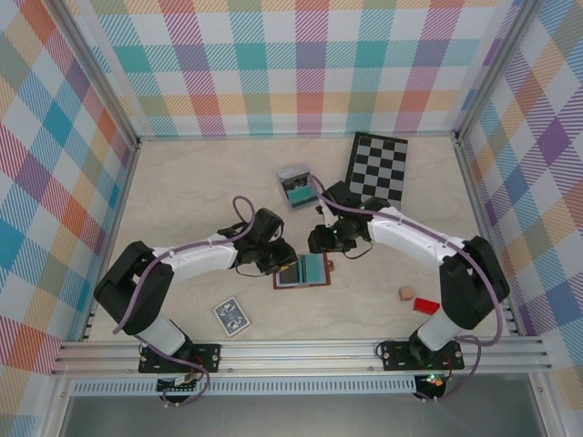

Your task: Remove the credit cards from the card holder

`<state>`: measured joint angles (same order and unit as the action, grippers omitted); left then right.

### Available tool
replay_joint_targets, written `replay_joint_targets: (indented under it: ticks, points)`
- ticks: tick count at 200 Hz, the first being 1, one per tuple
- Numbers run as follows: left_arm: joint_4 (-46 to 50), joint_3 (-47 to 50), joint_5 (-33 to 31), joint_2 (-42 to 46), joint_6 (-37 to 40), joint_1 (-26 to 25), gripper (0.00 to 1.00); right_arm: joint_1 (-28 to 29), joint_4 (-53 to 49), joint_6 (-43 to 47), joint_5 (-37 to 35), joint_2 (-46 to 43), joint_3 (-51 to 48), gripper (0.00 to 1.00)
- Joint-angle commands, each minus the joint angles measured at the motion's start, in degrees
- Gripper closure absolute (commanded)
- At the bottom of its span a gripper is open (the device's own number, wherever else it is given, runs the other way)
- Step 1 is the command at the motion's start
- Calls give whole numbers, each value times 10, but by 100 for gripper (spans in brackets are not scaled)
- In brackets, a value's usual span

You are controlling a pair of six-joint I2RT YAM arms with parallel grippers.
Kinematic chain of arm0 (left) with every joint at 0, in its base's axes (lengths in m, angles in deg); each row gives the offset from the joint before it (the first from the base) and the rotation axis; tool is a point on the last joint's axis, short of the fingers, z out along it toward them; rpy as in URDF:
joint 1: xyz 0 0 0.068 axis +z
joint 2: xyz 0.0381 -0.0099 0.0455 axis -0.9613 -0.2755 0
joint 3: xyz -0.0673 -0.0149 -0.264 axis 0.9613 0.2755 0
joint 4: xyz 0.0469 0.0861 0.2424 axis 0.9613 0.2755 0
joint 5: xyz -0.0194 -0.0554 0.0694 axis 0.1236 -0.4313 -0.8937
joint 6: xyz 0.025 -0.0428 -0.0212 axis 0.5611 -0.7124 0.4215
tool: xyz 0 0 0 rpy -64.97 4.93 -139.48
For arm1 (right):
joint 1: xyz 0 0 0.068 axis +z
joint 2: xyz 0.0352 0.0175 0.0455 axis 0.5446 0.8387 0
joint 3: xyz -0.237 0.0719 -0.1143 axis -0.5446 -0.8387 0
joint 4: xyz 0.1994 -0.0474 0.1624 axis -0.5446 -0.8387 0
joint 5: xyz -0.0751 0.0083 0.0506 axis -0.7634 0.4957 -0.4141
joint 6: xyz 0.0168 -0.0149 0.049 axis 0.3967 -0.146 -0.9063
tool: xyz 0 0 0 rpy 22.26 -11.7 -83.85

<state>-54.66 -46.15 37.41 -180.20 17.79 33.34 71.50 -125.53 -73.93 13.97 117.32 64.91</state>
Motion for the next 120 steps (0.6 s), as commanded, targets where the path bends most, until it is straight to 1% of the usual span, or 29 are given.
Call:
replay_joint_targets:
  ticks: [1, 31, 47, 58, 90, 120]
  points:
    - [-38, 8, 21, -22, -17, 3, 79, 14, -29, 19, 21, 24, 26, 55]
    - [-61, 7, 37, -45, -21, 2, 79, 15, -40, 10, 19, 56, 31, 56]
    - [-75, 7, 48, -56, -23, 3, 79, 15, -46, 9, 14, 73, 34, 66]
    - [-80, 5, 52, -63, -24, 2, 79, 15, -47, 9, 10, 85, 35, 69]
    - [-91, 8, 58, -73, -22, 3, 79, 15, -46, 5, -9, 104, 30, 71]
    - [-97, 11, 66, -85, -24, 2, 80, 15, -40, 4, -12, 118, 25, 73]
